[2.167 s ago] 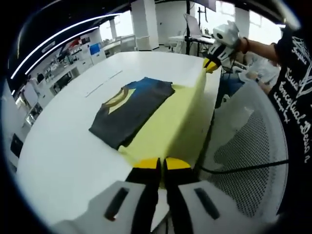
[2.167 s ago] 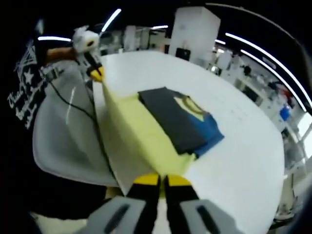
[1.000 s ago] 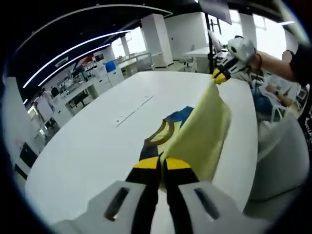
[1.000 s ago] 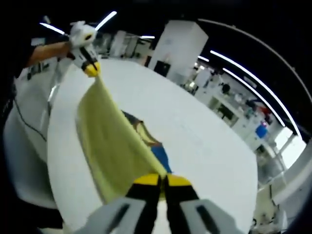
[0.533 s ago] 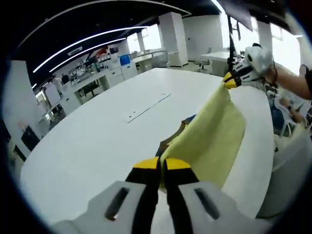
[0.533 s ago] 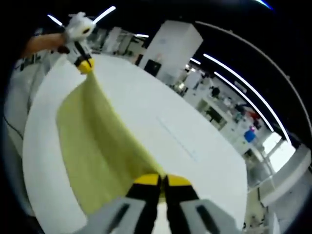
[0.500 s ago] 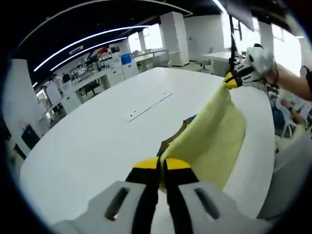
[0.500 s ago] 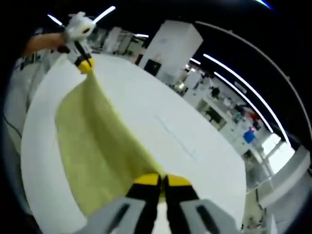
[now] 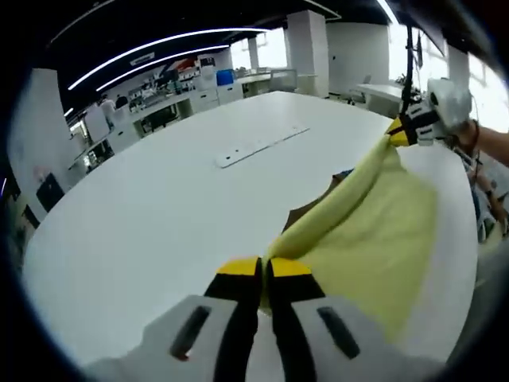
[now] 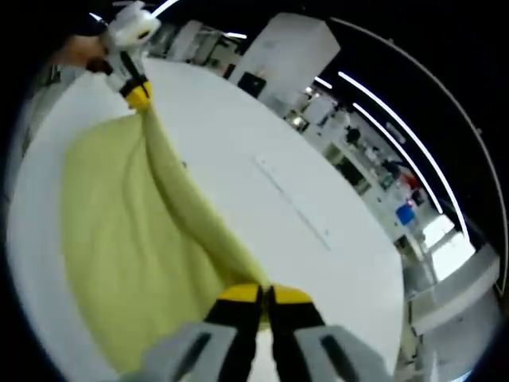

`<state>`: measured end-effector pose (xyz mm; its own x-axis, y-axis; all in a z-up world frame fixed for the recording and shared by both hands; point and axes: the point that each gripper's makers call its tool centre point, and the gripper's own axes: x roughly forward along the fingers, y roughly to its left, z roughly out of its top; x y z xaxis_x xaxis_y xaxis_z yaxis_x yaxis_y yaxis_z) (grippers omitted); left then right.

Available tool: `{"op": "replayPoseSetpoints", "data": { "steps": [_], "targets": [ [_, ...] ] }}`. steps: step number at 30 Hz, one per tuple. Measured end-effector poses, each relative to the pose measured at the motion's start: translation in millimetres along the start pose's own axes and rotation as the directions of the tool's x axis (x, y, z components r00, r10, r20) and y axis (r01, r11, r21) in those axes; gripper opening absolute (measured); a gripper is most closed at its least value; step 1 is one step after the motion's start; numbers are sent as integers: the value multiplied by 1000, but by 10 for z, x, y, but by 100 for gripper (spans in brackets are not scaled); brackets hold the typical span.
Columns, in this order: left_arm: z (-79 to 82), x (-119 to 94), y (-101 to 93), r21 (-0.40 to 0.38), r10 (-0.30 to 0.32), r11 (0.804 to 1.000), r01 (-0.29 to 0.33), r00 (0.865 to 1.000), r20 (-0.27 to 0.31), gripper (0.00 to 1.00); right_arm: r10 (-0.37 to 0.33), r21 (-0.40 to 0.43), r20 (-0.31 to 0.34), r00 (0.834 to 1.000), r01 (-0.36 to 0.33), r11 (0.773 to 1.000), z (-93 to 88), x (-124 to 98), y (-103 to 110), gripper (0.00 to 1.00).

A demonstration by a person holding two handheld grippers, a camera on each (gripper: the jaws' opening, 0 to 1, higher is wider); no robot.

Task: Fold the garment on the visible template until the final outline fits inside the template.

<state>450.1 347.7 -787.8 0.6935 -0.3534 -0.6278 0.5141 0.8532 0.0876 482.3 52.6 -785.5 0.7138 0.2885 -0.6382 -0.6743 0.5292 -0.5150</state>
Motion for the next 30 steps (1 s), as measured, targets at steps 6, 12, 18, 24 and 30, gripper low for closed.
{"op": "replayPoseSetpoints", "data": {
  "steps": [6,12,18,24,30],
  "targets": [
    [-175,210,10,-17,-10,1000,9,1000,-28,1,41,37,-37,998,-40,999,-134,249,53,0],
    [-288,341,41,-4,-10,1000,10,999,-48,2,103,88,-60,993,-97,991,-266,451,110,0],
    [-372,402,56,39,-4,999,7,998,-69,5,123,100,-70,990,-116,988,-318,549,163,0],
    [-360,406,98,55,-6,998,9,999,-50,8,154,205,-37,987,-144,968,-314,544,138,1],
    [-349,310,109,151,-23,988,30,999,-45,11,193,302,-1,981,-183,935,-342,500,85,14]
  ]
}}
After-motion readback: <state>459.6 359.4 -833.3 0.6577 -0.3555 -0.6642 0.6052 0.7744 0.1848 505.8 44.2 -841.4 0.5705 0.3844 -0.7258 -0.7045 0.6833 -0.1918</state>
